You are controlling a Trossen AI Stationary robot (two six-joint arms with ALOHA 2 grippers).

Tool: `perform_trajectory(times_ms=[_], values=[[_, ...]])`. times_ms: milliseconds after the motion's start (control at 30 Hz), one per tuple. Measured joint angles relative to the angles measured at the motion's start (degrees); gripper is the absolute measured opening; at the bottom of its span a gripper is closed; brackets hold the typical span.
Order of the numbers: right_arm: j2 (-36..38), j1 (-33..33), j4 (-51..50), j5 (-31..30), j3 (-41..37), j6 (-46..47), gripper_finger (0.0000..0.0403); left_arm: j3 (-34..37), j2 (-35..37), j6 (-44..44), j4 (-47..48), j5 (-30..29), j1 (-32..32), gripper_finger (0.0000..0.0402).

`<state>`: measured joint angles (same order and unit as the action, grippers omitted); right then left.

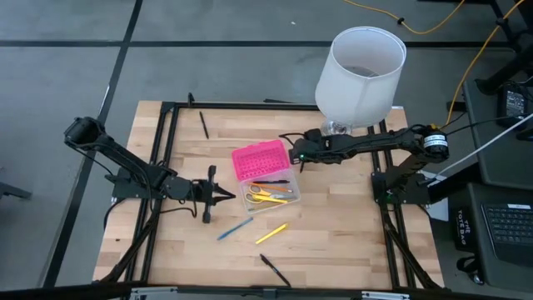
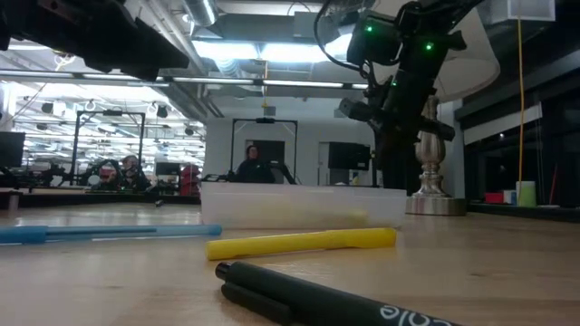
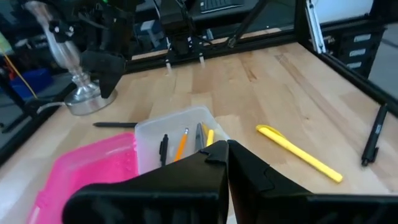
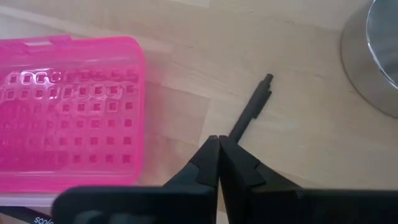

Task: Pick & place school supplies into a supply box
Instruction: Put the black pen into the pink supply box

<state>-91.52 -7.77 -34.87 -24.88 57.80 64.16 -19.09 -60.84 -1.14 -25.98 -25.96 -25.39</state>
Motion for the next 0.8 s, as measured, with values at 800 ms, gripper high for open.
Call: perform_trajectory(times_ms=[800], values=[[-6.6, -1.6, 0.8, 2.9, -0.1, 9.3, 0.0119, 0.0, 0.0, 4.9, 0.0, 0.1, 0.0, 0.0002]])
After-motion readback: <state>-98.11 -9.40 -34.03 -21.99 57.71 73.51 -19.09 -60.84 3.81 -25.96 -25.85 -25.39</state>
